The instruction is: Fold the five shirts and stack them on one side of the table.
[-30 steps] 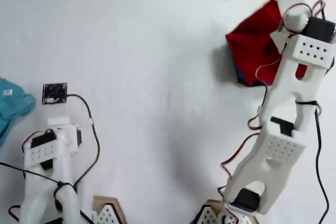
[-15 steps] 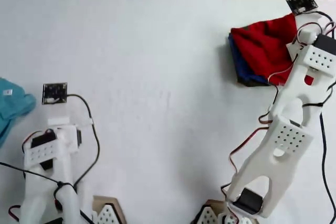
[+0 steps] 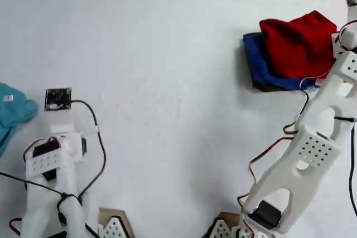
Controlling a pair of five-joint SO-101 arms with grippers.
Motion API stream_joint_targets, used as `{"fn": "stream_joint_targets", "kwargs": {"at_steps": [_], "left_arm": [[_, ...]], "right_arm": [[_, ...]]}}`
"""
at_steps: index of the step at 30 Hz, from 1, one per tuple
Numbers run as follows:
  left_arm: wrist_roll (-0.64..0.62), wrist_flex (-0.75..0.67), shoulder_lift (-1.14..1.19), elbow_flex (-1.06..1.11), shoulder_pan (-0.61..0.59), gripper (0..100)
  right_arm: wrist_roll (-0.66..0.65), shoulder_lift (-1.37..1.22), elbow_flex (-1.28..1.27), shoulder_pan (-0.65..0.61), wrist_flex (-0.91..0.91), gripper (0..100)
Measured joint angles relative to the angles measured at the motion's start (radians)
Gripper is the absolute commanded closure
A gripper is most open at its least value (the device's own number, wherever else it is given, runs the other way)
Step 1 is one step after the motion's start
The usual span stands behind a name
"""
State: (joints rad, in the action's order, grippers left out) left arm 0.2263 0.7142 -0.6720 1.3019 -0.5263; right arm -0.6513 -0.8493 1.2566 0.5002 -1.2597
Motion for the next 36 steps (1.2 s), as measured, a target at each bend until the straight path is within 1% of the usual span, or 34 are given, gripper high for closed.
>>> {"fn": "stream_joint_targets", "kwargs": {"at_steps": [7, 12, 16, 21, 25, 29, 31, 32, 36], "left_arm": [[0.000, 0.000, 0.000, 0.000, 0.000, 89], [0.000, 0.000, 0.000, 0.000, 0.000, 89], [0.000, 0.000, 0.000, 0.000, 0.000, 89], [0.000, 0.000, 0.000, 0.000, 0.000, 89], [0.000, 0.000, 0.000, 0.000, 0.000, 89], [0.000, 0.000, 0.000, 0.000, 0.000, 89], [0.000, 0.000, 0.000, 0.000, 0.002, 89], [0.000, 0.000, 0.000, 0.000, 0.002, 89], [0.000, 0.000, 0.000, 0.000, 0.000, 89]], "right_arm": [[0.008, -0.026, 0.003, -0.002, -0.009, 77.6], [0.008, -0.091, 0.003, -0.044, -0.012, 77.6], [0.008, -0.146, 0.003, -0.087, 0.040, 77.6], [0.008, -0.155, 0.003, -0.100, 0.078, 77.6], [0.011, -0.155, 0.006, -0.100, 0.075, 77.6], [0.014, -0.155, 0.012, -0.100, 0.023, 77.6], [0.046, -0.155, 0.012, -0.100, -0.038, 77.6], [0.084, -0.155, 0.014, -0.101, -0.078, 77.6], [0.292, -0.155, 0.015, -0.112, -0.229, 77.6]]}}
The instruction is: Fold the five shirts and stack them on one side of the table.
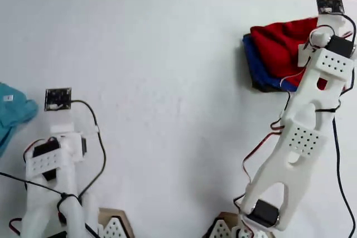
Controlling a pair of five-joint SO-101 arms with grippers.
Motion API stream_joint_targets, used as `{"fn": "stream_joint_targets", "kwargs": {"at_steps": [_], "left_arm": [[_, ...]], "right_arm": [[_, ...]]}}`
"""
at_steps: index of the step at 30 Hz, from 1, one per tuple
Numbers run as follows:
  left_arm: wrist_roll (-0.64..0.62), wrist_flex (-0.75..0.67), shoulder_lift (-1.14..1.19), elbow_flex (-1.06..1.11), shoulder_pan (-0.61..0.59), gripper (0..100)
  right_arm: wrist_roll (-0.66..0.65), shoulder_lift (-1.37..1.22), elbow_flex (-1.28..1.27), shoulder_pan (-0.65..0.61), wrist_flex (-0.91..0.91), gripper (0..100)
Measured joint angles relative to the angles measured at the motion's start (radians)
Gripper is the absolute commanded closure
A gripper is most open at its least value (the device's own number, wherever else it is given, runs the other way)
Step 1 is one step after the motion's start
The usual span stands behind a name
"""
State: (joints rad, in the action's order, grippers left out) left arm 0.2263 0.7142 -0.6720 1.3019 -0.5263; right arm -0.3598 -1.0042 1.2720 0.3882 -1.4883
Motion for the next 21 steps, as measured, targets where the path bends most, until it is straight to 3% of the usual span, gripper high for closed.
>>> {"fn": "stream_joint_targets", "kwargs": {"at_steps": [5, 9, 16, 21], "left_arm": [[0.000, 0.000, 0.000, 0.000, 0.000, 89], [0.000, 0.000, 0.000, 0.000, 0.002, 89], [0.000, 0.000, 0.000, 0.000, 0.000, 89], [0.000, 0.000, 0.000, 0.000, 0.002, 89]], "right_arm": [[0.210, 0.000, 0.011, 0.000, -0.035, 77.5], [0.281, 0.000, 0.017, 0.000, -0.017, 77.5], [0.284, 0.000, 0.199, 0.040, 0.008, 77.5], [0.161, 0.015, 0.311, 0.035, 0.008, 77.5]]}}
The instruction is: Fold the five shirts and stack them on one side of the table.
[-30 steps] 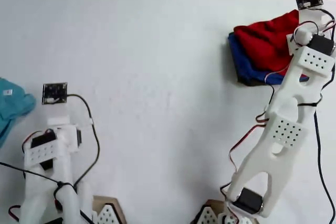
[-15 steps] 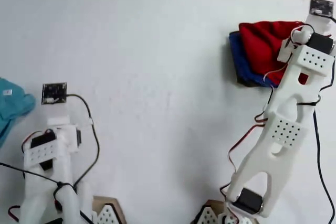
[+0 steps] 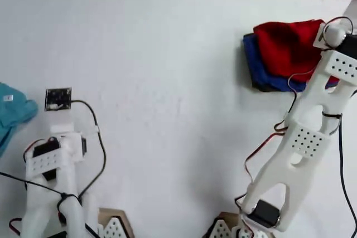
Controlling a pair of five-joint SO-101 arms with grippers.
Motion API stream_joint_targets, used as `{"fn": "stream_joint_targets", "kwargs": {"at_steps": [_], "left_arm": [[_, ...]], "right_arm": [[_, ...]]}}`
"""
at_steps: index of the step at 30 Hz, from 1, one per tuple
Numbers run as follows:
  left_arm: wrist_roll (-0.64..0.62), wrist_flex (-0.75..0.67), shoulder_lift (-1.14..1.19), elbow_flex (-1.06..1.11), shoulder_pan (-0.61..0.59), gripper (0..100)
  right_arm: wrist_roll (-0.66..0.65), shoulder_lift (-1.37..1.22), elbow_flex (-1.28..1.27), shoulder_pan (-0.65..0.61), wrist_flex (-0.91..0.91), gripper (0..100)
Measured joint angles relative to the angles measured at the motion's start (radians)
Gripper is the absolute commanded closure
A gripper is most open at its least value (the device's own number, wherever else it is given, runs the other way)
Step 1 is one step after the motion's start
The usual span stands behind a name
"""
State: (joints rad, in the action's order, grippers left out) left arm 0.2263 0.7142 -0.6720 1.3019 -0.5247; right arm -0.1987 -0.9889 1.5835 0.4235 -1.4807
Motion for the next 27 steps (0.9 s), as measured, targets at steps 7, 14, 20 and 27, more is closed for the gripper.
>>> {"fn": "stream_joint_targets", "kwargs": {"at_steps": [7, 14, 20, 27], "left_arm": [[0.000, 0.000, 0.000, 0.000, -0.002, 89], [0.000, 0.000, 0.000, 0.000, -0.002, 89], [0.000, 0.000, 0.000, 0.000, 0.000, 89], [0.000, 0.000, 0.000, 0.000, 0.000, 89]], "right_arm": [[-0.031, 0.005, 0.015, 0.002, 0.000, 77.6], [-0.034, -0.057, 0.015, -0.012, 0.054, 77.6], [-0.034, -0.264, 0.015, -0.012, 0.241, 77.6], [-0.035, -0.334, 0.018, -0.012, 0.299, 77.6]]}}
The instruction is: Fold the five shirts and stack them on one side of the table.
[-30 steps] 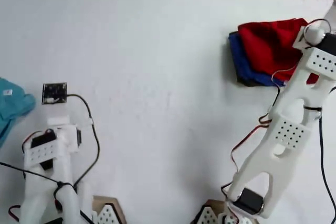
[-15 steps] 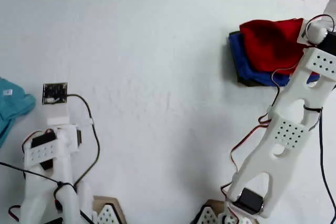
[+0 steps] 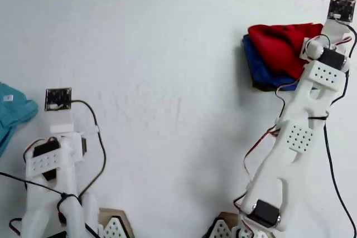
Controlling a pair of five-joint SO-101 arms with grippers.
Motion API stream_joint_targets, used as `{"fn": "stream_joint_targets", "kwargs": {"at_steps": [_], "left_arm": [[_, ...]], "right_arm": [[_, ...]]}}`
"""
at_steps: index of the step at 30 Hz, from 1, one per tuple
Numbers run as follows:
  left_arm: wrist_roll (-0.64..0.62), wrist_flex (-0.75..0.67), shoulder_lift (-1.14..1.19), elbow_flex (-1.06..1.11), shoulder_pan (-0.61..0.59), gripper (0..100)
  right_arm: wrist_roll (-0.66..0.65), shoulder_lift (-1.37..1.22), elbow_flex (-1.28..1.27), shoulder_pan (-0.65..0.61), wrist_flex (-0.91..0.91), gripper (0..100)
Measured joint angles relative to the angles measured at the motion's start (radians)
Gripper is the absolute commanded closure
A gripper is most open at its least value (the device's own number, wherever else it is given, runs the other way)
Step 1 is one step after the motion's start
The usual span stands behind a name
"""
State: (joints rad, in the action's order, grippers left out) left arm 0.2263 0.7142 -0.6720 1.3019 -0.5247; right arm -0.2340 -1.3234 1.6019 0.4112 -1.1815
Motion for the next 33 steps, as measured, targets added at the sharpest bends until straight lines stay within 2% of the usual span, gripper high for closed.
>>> {"fn": "stream_joint_targets", "kwargs": {"at_steps": [7, 14, 19, 25, 27, 31, 33], "left_arm": [[0.000, 0.000, 0.000, 0.000, 0.000, 89], [0.000, 0.000, 0.000, 0.000, 0.000, 89], [0.000, 0.000, 0.000, 0.000, 0.000, 89], [0.000, 0.000, 0.000, 0.000, 0.000, 89], [0.000, 0.000, 0.000, 0.000, 0.000, 89], [0.000, 0.000, 0.000, 0.000, 0.000, 89], [0.000, 0.000, 0.000, 0.000, 0.000, 89]], "right_arm": [[0.000, 0.026, 0.029, 0.014, -0.008, 77.3], [0.000, 0.170, 0.029, 0.017, -0.118, 77.1], [0.000, 0.221, 0.029, 0.008, -0.183, 67.7], [0.000, 0.222, 0.029, -0.014, -0.210, 68.3], [0.000, 0.222, 0.029, -0.015, -0.210, 72.2], [0.000, 0.219, 0.029, -0.021, -0.222, 94.3], [0.000, 0.219, 0.029, -0.023, -0.222, 93.0]]}}
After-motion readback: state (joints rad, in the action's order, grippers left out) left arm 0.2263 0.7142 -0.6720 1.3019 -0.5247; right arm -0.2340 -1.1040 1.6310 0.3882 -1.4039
